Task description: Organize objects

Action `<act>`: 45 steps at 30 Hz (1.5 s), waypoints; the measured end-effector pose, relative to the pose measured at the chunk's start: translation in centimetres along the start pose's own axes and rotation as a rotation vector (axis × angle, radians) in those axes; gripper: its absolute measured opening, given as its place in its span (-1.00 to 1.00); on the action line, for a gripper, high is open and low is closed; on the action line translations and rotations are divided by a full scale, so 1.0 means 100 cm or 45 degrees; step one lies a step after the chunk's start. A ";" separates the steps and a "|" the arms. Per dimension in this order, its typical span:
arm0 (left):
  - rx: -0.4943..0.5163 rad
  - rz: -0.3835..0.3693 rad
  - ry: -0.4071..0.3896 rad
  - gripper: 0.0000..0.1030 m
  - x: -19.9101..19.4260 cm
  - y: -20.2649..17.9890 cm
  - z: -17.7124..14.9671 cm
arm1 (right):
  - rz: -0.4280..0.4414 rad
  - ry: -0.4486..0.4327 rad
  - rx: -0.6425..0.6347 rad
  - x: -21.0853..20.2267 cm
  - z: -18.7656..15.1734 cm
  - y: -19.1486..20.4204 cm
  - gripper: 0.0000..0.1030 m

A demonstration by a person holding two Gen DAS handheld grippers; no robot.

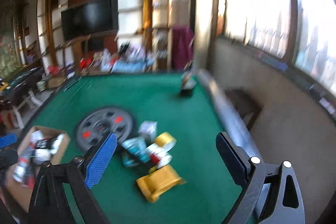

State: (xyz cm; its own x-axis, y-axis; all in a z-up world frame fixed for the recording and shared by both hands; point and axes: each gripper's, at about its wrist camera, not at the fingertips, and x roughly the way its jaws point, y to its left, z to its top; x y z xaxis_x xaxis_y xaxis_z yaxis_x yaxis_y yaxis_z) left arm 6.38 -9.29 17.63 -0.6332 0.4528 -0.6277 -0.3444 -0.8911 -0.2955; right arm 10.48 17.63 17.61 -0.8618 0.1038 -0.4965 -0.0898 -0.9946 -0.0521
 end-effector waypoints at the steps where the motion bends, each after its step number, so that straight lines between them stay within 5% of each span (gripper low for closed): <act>1: -0.029 0.012 0.035 0.99 0.010 0.001 -0.004 | 0.012 -0.008 0.006 0.000 0.002 -0.005 1.00; 6: -0.095 0.103 0.122 0.99 0.043 -0.001 -0.017 | 0.234 0.261 0.305 0.043 -0.021 -0.051 1.00; 8: -0.126 0.135 0.160 0.99 0.060 -0.001 -0.018 | 0.231 0.304 0.335 0.056 -0.028 -0.064 1.00; 17: -0.241 0.237 0.288 0.99 0.153 -0.018 -0.003 | 0.211 0.260 0.509 0.126 -0.027 -0.086 1.00; 26: -0.215 0.535 0.275 0.98 0.219 -0.040 0.009 | 0.237 0.336 0.515 0.168 -0.050 -0.091 1.00; 33: -0.109 0.432 0.269 0.88 0.226 -0.043 -0.003 | 0.284 0.318 0.516 0.162 -0.049 -0.090 1.00; 36: -0.059 0.393 0.266 0.47 0.217 -0.037 -0.005 | 0.302 0.322 0.520 0.162 -0.050 -0.086 1.00; 38: 0.017 0.435 0.297 -0.05 0.212 -0.036 -0.010 | 0.302 0.327 0.518 0.163 -0.050 -0.085 1.00; 43: -0.088 0.421 0.374 -0.05 0.200 -0.016 -0.026 | 0.306 0.343 0.518 0.168 -0.053 -0.083 1.00; 45: -0.178 0.375 0.314 0.21 0.190 -0.015 -0.022 | 0.307 0.336 0.511 0.167 -0.052 -0.082 1.00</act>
State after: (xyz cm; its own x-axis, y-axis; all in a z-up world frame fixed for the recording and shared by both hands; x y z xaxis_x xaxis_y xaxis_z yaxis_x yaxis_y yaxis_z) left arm -3.60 0.54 4.59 -0.4997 0.1723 -0.8489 -0.0651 -0.9847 -0.1615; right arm -0.56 27.54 5.20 -0.7315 -0.1822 -0.6571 -0.1335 -0.9067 0.4001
